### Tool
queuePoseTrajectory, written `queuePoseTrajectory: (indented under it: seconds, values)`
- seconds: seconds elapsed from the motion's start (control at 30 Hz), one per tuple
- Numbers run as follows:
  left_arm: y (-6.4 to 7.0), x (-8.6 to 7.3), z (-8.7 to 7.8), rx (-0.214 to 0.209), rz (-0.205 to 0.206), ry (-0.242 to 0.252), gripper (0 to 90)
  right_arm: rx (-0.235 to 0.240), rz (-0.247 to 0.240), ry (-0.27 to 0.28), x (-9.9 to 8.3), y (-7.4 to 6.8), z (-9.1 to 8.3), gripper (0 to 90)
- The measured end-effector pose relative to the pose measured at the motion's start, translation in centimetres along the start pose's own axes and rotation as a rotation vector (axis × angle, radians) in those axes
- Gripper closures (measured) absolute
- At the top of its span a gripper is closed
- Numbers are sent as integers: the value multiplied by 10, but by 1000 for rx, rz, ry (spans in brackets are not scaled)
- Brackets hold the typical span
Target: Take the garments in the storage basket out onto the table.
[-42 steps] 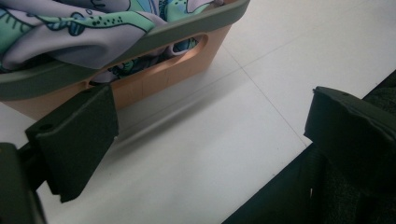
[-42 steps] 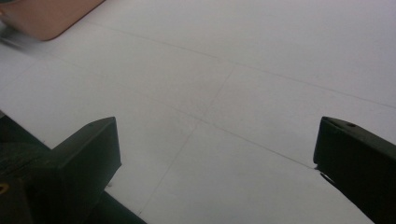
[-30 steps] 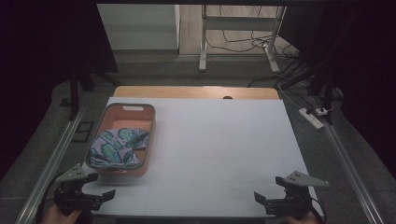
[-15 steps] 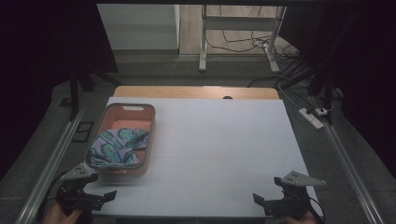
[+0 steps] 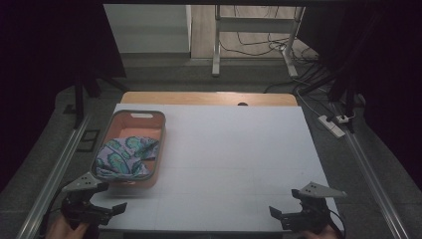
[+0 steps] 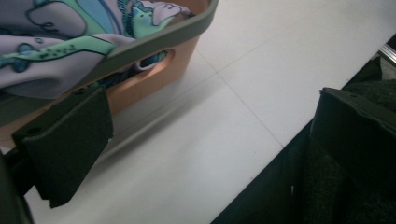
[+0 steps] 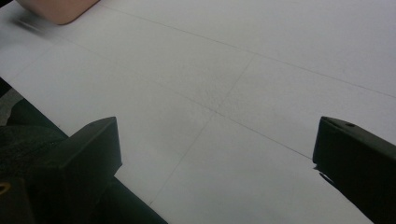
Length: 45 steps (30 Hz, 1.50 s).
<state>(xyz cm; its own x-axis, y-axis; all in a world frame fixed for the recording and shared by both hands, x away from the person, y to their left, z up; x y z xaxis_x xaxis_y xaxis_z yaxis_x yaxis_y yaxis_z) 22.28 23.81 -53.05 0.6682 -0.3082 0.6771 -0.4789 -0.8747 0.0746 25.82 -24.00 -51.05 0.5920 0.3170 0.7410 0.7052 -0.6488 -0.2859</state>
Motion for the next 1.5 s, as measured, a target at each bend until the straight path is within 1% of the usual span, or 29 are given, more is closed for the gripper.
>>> queuePoseTrajectory:
  seconds: [0.03,0.07,0.1,0.23,0.27,0.33,0.43,0.53,0.7,0.83,1.0,1.1,1.13,1.17,1.2,1.23,1.27,1.33,1.37,1.4,1.47,1.5]
  values:
    - [0,0,0,0,0,0,0,0,0,0,0,0,0,12]
    - [2,2,0,-13,10,11,0,4,1,3,0,0,0,12]
    - [3,3,0,-17,17,18,0,4,3,5,0,0,0,12]
    - [7,7,0,-24,28,26,0,5,6,6,0,0,0,12]
    - [9,10,-1,-32,33,34,0,5,6,6,0,0,0,12]
    - [11,12,-1,-39,31,43,0,5,7,6,0,1,0,12]
    - [14,16,0,-62,19,52,0,3,11,4,0,1,0,12]
    - [16,19,1,-73,8,62,0,6,13,3,0,1,0,12]
    - [18,24,3,-73,23,63,0,5,18,5,0,2,0,12]
    - [21,30,5,-93,21,72,0,6,23,4,0,2,0,12]
    - [20,39,9,-83,29,93,1,4,19,2,0,3,1,12]
    - [19,42,11,-83,25,94,3,5,23,1,0,2,0,12]
    - [18,45,13,-100,8,86,3,6,23,0,0,3,0,12]
    - [18,45,13,-100,8,86,2,6,23,0,0,3,0,12]
    - [18,48,15,-125,-12,85,2,6,24,0,0,3,0,12]
    - [18,48,15,-125,-12,85,1,6,24,0,0,3,0,12]
    - [17,52,19,-125,-10,82,0,5,24,-1,0,3,1,12]
    - [16,55,22,-99,7,84,0,3,21,-3,0,3,1,12]
    - [16,55,22,-99,7,84,0,3,21,-3,0,3,1,12]
    - [15,60,25,-87,20,91,0,3,20,-6,-1,2,1,12]
    - [14,62,26,-86,22,95,0,3,19,-6,-1,2,1,12]
    - [12,67,29,-87,26,107,0,3,20,-7,-1,2,1,12]
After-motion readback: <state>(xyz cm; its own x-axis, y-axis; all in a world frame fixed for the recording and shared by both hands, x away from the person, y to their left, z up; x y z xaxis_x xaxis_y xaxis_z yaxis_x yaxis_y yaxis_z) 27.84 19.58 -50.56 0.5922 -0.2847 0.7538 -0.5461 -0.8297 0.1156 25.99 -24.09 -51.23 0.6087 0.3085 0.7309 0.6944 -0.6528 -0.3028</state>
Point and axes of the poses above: each handheld gripper's, and its own axes: z roughly forward along the jaws, x roughly out of its top, y roughly to its right, the point moved 9 cm from there along z, roughly forward along the jaws, and after that the axes turned 13 degrees about x, right-handed, at the moved point
